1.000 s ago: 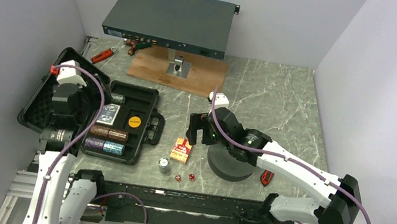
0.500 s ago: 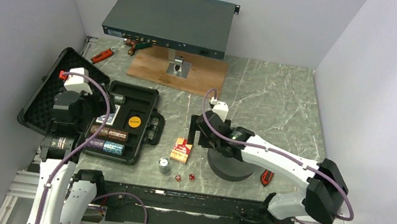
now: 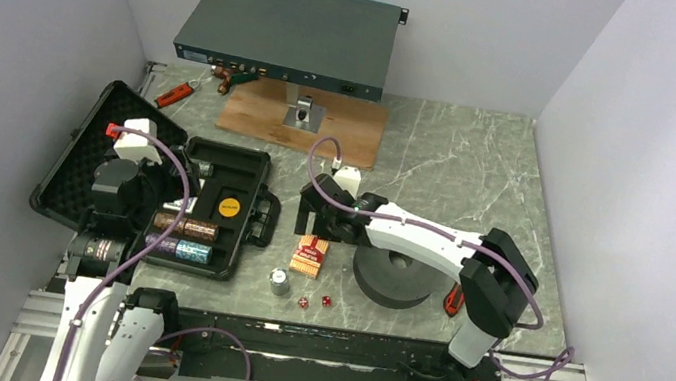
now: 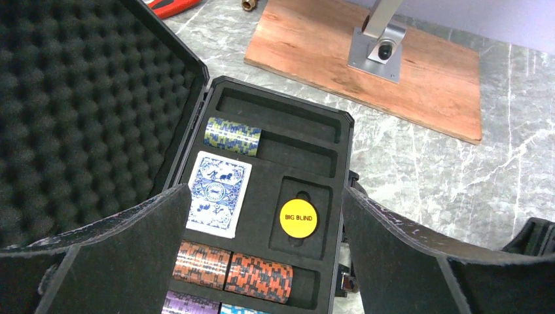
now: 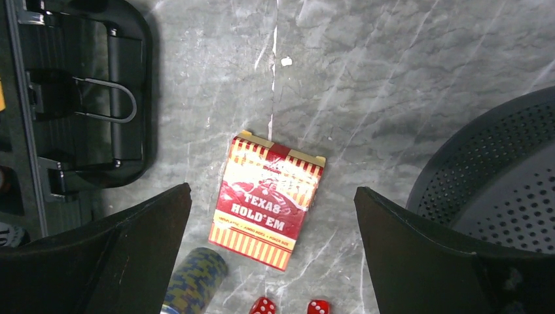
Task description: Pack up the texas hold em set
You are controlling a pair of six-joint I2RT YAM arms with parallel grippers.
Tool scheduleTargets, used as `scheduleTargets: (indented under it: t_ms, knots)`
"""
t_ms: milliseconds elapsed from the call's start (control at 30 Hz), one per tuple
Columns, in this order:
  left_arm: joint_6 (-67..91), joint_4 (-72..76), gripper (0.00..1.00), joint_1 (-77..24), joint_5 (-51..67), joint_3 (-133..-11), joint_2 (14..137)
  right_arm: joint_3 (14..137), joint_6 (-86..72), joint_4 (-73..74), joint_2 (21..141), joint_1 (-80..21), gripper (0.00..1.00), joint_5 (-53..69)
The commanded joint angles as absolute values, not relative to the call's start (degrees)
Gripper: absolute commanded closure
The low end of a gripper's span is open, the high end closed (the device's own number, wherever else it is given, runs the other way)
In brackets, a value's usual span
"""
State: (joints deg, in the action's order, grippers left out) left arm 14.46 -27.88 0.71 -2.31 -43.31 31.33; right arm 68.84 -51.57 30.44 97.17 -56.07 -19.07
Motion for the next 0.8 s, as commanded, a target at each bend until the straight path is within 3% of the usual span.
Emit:
scheduleTargets:
  t_ms: [0,767]
  knots:
    - [13.7,-27.8,0.09,0.4,-3.5,-45.3,30.9,72.0,-52.5,31.8,99.5,-56.2,0.00,-17.0]
    - [12.7,-30.0,0.06,-6.8,-9.4,-46.0,30.3,77.6,-62.3,40.2,108.5,-57.1,0.00,-18.0]
